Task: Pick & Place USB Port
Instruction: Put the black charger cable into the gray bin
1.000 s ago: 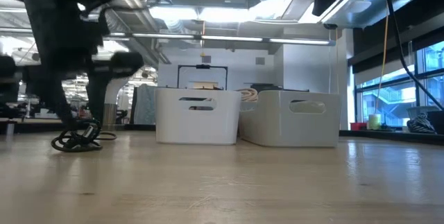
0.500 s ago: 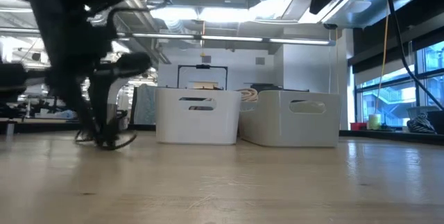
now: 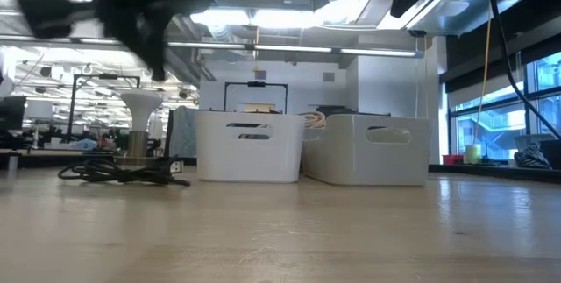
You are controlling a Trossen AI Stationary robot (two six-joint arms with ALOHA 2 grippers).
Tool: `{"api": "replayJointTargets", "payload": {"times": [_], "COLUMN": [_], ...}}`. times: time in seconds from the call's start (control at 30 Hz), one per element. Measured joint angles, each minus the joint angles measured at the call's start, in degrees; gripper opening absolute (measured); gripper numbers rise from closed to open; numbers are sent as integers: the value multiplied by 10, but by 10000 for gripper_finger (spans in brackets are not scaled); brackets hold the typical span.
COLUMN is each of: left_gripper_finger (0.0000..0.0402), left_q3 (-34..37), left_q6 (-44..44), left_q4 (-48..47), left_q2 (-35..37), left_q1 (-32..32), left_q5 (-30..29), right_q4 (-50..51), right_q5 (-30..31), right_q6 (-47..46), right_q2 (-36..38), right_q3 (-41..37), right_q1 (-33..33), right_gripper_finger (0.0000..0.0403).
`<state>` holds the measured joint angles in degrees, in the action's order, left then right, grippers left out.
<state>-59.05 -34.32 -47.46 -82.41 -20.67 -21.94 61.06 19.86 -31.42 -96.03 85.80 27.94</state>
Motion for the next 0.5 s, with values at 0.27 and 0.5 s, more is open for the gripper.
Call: {"api": "replayJointTargets", "payload": {"times": [0.27,0.5], "left_gripper_finger": [1,1], "left_q3": [-123,-139], "left_q6": [-153,-12], "left_q4": [-2,-48], "left_q2": [-2,-15], "left_q1": [84,180], "left_q5": [-24,65], "right_q4": [33,87], "right_q5": [0,10], "right_q6": [-4,-54], "right_q2": [0,0], "right_q3": [0,0], "right_q1": [0,1], "right_gripper_finger": [152,152]}}
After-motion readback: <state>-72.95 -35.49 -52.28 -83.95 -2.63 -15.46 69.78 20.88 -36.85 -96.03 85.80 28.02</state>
